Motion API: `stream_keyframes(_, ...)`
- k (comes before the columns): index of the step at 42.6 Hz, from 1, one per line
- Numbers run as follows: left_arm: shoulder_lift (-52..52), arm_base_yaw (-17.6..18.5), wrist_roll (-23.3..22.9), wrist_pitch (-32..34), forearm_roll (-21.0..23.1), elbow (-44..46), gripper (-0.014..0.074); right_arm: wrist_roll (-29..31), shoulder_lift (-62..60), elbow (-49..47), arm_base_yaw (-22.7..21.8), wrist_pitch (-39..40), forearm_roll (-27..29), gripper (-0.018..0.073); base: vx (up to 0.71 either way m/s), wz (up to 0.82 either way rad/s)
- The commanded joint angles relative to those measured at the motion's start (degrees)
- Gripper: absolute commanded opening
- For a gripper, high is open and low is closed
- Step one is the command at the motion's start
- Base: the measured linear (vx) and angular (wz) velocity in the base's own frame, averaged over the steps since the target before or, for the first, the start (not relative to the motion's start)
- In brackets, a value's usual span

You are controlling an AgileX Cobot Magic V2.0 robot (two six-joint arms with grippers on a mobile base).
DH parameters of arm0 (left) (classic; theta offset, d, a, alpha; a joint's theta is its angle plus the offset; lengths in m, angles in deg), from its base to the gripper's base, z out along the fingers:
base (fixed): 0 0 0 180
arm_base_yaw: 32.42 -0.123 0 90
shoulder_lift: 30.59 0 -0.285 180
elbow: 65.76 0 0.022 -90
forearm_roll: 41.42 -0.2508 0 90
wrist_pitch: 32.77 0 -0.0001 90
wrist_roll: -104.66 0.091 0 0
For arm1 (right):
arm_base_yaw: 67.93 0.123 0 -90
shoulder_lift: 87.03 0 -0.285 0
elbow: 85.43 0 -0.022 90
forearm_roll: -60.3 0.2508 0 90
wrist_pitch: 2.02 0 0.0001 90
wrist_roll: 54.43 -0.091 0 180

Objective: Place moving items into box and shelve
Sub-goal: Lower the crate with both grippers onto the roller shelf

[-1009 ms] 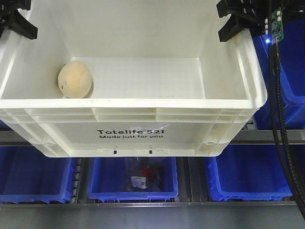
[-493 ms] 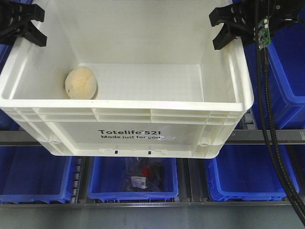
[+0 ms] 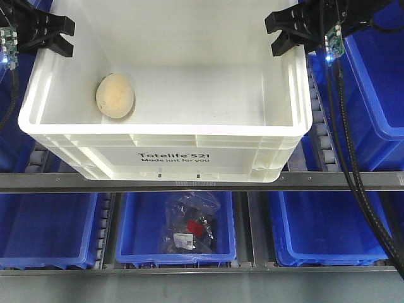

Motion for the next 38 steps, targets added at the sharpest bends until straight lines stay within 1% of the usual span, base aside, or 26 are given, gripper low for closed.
stream_keyframes(1, -3.2, 1.0, 1.0, 8.0, 7.7, 2.2, -0.0004, 3.6, -2.9, -2.2, 1.0, 7.7, 8.7, 0.0, 0.0, 0.0)
stream_keyframes(16, -3.2, 1.0, 1.5, 11.9, 7.8, 2.2, -0.0004, 5.5, -1.5, -2.2, 1.0, 11.7, 8.2, 0.0, 0.0, 0.0)
stream_keyframes(17, -3.2, 1.0, 1.7, 12.0, 7.8, 2.2, -0.0004, 5.6, -1.5, -2.2, 1.0, 12.0, 8.2, 0.0, 0.0, 0.0)
stream_keyframes(18, -1.8, 1.0, 2.5, 11.2, 8.4, 2.2, -0.0004, 5.9, 0.0, -2.2, 1.0, 13.5, 6.9, 0.0, 0.0, 0.0)
stream_keyframes(25, 0.0, 1.0, 2.5, 10.0, 8.5, 2.2, -0.0004, 5.8, 0.8, -2.2, 1.0, 13.5, 5.3, 0.0, 0.0, 0.0)
stream_keyframes(32, 1.3, 1.0, 2.5, 9.7, 9.8, 2.2, -0.0004, 5.8, 1.3, -2.2, 1.0, 13.6, 2.8, 0.0, 0.0, 0.0)
stream_keyframes(38, 1.7, 1.0, 2.5, 9.9, 9.8, 2.2, -0.0004, 5.8, 1.4, -2.2, 1.0, 13.7, 2.2, 0.0, 0.0, 0.0)
